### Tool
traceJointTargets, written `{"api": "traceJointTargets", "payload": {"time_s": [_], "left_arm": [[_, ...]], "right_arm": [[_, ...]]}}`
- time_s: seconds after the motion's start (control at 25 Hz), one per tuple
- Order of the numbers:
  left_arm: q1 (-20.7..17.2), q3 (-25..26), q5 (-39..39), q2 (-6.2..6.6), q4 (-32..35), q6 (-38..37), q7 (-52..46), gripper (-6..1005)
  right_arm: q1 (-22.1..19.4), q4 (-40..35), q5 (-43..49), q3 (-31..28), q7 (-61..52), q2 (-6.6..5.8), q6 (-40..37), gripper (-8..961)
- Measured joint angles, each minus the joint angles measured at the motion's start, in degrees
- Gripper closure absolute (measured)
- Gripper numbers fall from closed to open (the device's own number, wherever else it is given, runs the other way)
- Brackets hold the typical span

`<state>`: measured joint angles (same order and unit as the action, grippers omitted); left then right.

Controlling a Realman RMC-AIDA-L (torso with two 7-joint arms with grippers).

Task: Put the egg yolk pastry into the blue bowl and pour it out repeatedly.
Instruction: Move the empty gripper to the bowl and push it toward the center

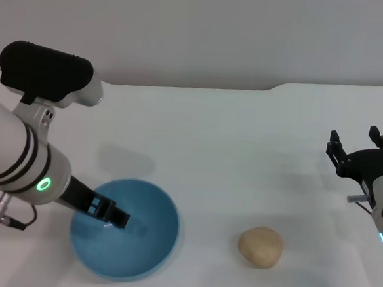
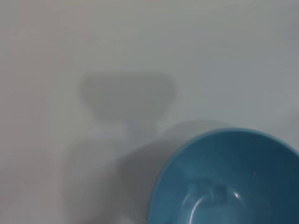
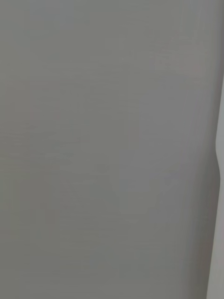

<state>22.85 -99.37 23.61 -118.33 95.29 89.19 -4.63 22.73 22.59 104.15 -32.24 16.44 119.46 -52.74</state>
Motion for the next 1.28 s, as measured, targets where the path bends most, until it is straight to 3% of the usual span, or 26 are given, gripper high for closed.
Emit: {"api": "traceJointTargets", "payload": {"time_s": [1.28], "left_arm": [[3.87, -0.12, -0.29, 0.31, -13.75, -8.12, 1.11, 139]], "right_arm": [[-0.14, -0.52, 0.00, -0.19, 0.00, -0.11, 0.01, 258]]}}
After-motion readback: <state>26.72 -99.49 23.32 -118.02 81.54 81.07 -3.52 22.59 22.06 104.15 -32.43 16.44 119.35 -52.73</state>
